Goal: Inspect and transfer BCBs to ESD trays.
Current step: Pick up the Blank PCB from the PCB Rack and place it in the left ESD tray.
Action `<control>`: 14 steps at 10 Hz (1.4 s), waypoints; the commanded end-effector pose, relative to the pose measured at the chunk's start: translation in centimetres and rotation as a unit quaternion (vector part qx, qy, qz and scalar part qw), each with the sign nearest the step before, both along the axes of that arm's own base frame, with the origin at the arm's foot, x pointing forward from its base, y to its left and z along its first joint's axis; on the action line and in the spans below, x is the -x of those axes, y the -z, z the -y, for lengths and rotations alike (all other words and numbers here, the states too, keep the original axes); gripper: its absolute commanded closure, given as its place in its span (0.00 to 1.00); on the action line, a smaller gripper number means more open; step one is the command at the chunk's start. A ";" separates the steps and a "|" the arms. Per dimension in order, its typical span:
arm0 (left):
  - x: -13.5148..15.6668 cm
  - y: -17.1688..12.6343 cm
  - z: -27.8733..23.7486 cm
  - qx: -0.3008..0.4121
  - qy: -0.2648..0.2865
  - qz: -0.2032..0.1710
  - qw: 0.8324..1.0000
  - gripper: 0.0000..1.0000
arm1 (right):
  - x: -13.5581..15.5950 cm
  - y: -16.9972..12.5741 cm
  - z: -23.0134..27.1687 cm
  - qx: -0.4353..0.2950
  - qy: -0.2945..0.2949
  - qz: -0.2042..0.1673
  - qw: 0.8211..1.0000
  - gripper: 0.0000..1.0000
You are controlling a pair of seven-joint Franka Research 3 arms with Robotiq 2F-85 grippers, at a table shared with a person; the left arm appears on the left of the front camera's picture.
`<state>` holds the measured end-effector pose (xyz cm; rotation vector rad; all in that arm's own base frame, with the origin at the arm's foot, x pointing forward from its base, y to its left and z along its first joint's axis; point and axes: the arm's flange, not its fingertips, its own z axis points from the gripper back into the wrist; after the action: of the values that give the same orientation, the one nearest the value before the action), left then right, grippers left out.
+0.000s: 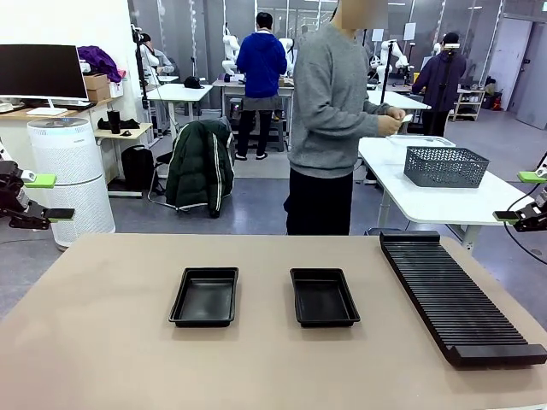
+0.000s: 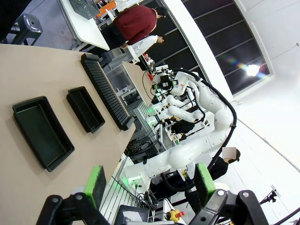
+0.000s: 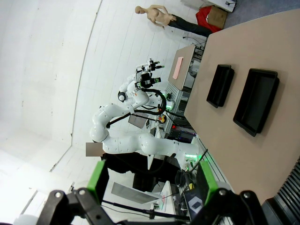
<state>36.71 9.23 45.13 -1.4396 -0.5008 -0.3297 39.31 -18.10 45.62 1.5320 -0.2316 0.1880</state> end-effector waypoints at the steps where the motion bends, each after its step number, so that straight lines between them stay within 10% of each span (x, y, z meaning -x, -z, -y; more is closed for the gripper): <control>1: 0.0 0.0 -0.1 0.002 -0.002 -0.004 1.000 0.00 | 0.0 -0.1 0.0 0.006 0.001 -0.002 1.000 0.00; 14: 0.0 0.0 -0.1 0.002 -0.002 -0.004 1.000 0.00 | 0.0 -0.1 0.0 0.006 0.001 -0.002 1.000 0.00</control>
<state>36.71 9.23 45.13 -1.4396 -0.5008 -0.3297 39.31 -18.10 45.62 1.5320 -0.2316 0.1880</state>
